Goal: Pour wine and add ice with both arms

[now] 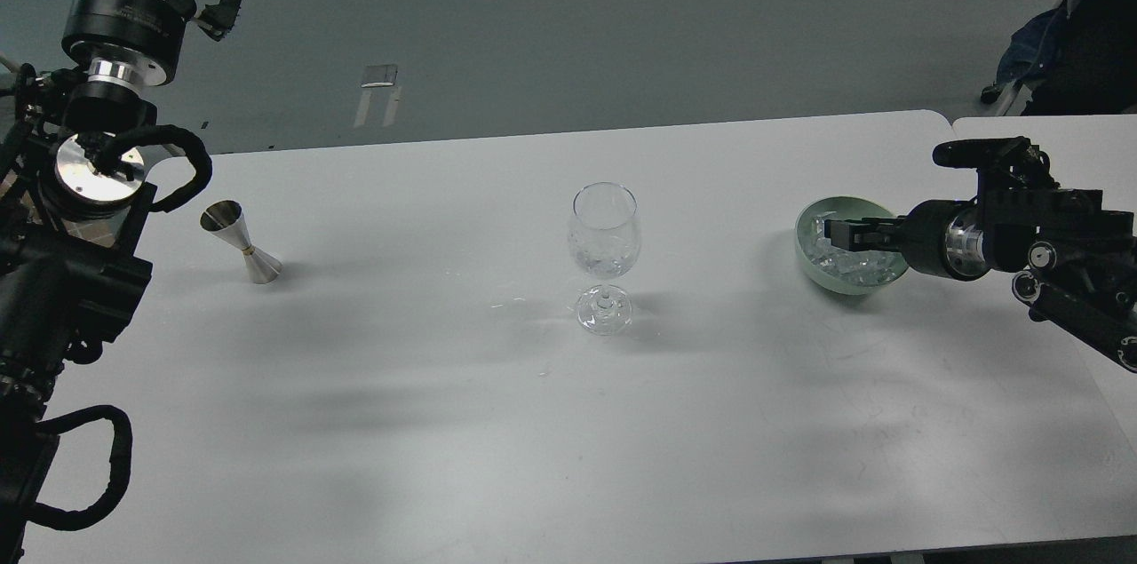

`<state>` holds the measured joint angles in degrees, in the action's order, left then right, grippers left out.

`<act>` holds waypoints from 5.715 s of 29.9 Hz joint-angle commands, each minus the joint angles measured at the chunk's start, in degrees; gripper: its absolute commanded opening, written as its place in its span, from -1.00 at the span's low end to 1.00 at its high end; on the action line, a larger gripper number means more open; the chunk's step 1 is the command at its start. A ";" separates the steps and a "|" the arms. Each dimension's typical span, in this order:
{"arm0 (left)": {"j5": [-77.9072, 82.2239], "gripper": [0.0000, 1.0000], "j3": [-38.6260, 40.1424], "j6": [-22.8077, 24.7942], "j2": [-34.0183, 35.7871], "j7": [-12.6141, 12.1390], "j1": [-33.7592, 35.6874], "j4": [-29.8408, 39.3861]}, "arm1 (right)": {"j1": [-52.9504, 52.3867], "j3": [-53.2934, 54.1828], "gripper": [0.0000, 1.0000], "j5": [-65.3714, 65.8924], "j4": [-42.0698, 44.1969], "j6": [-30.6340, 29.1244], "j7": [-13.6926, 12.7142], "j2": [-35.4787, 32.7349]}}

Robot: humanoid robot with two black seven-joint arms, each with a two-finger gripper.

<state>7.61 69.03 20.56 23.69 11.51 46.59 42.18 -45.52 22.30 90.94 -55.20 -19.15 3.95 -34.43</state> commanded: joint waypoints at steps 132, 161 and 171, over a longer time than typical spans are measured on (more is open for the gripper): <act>-0.76 0.92 0.14 0.01 5.84 -0.26 -0.09 -0.79 | -11.43 2.75 -0.63 8.55 -28.91 -0.53 -2.37 7.01; -0.76 0.95 -0.31 -0.61 5.85 -0.09 -0.09 -0.43 | -10.29 29.54 1.00 2.68 -24.87 0.35 -2.54 14.04; 0.03 0.95 -0.92 1.93 5.05 -0.70 -2.03 -0.87 | -10.55 52.75 1.00 -21.99 -15.29 0.52 -2.46 20.46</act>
<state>7.55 68.12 21.18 28.62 11.15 44.92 41.82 -55.98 70.88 77.38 -72.36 -18.64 1.46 -14.73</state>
